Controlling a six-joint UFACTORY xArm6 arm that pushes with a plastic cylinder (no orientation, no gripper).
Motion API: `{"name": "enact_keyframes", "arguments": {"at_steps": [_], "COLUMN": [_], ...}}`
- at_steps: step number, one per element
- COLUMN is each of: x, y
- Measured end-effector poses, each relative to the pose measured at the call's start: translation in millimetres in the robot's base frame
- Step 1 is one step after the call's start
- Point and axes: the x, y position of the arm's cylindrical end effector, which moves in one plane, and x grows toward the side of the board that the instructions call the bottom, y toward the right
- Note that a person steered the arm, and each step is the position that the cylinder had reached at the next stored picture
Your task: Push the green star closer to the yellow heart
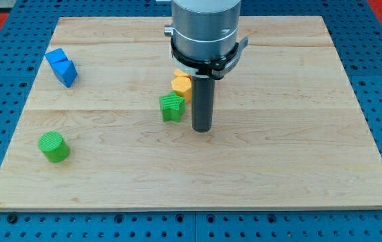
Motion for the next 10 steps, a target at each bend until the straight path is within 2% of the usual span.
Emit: {"name": "enact_keyframes", "arguments": {"at_steps": [4, 7, 10], "x": [-14.2, -26.5, -61.4], "y": [-61.6, -84.9, -93.8]}}
